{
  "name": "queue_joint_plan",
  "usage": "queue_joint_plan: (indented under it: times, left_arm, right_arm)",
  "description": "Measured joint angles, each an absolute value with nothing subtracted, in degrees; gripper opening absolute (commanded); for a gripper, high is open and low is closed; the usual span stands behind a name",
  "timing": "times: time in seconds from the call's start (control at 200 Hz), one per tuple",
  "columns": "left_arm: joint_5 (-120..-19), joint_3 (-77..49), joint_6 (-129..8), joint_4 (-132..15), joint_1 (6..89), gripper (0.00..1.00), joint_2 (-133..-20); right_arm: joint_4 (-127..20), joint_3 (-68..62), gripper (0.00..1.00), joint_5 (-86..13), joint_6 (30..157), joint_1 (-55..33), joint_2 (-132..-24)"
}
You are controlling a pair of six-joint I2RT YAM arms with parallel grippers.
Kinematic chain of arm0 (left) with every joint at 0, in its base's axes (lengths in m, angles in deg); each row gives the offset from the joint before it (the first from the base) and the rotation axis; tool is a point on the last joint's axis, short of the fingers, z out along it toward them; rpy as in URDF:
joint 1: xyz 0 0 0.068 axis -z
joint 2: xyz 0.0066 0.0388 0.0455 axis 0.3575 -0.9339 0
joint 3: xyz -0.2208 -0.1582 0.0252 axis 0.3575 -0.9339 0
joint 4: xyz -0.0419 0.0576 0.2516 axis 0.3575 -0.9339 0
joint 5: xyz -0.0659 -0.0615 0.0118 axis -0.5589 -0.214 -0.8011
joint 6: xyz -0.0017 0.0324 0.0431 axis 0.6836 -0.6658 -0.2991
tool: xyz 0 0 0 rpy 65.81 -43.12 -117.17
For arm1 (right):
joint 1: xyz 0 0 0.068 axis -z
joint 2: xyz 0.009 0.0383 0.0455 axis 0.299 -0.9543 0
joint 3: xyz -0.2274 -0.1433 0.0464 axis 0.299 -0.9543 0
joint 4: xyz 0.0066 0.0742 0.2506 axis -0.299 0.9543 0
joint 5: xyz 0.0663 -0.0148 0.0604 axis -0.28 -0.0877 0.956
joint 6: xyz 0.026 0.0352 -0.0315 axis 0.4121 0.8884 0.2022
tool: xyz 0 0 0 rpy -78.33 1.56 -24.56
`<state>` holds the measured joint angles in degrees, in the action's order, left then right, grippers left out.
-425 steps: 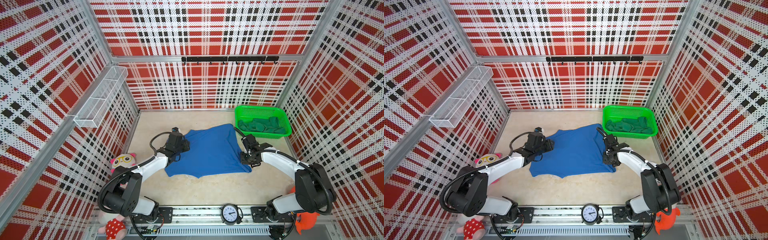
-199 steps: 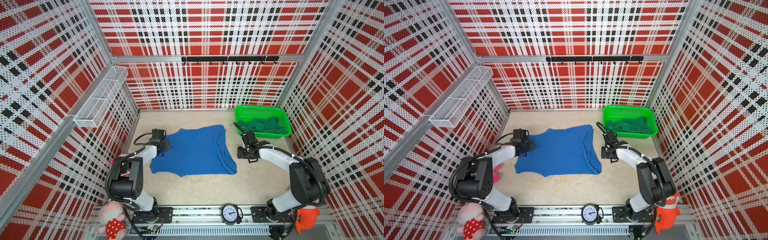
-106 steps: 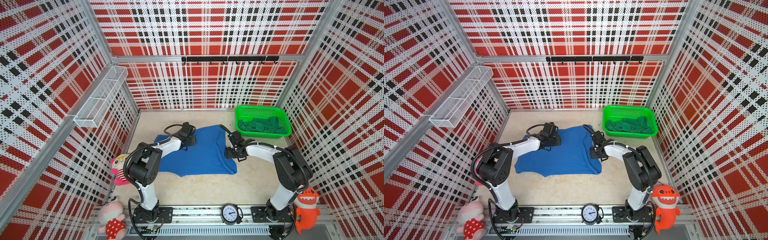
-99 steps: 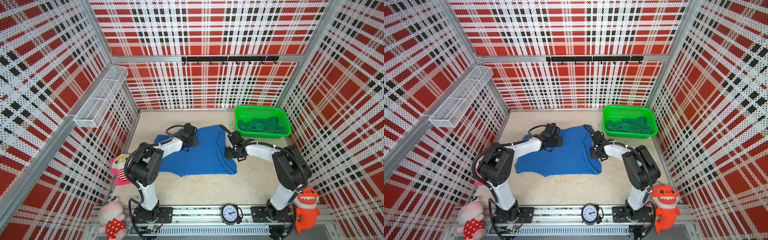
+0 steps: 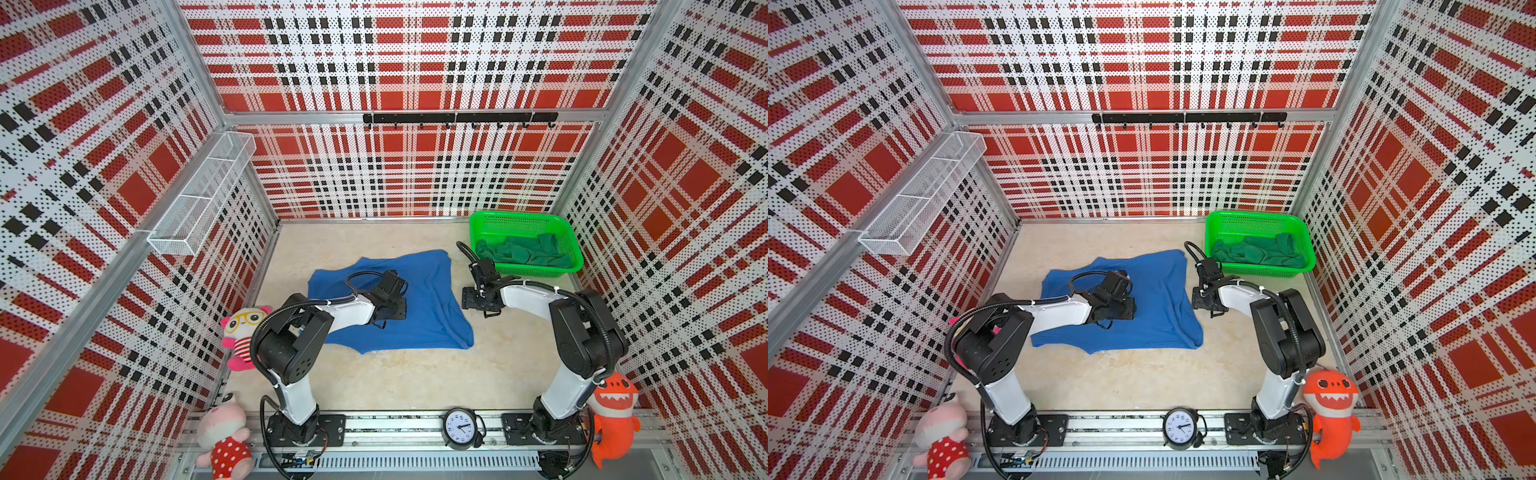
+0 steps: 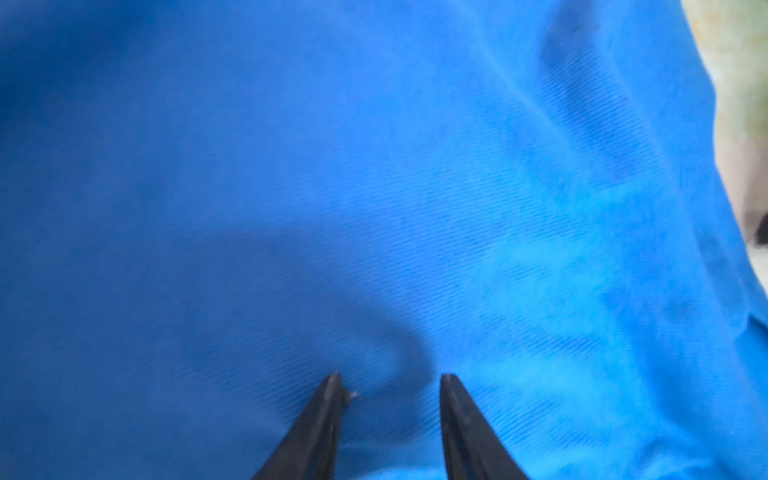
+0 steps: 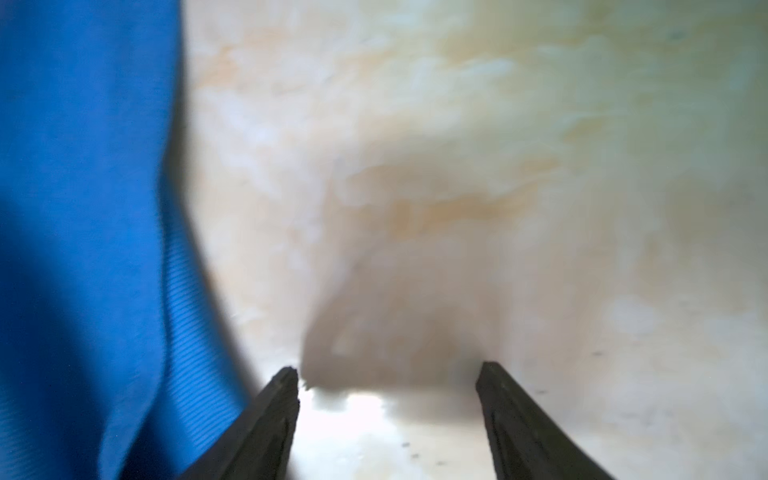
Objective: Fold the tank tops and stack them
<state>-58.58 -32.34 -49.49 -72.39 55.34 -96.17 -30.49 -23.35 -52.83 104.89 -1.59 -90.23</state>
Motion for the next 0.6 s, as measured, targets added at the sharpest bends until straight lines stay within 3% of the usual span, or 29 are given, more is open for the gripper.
queue_joint_plan:
  times: [0.185, 0.401, 0.601]
  left_arm:
    - [-59.9, -35.5, -51.3, -73.4, 52.6, 0.41, -93.3]
    - [-58.9, -36.6, -55.1, -80.4, 46.0, 0.41, -89.9]
    - [-53.5, -26.8, -58.1, -93.3, 43.5, 0.41, -89.7]
  right_arm:
    - [-29.8, -26.1, 0.72, -52.3, 104.5, 0.2, -87.4]
    - [-27.1, -26.2, 0.71, -48.7, 102.4, -4.8, -83.0]
    - [-26.6, -26.4, 0.71, -45.8, 102.8, -7.0, -82.4]
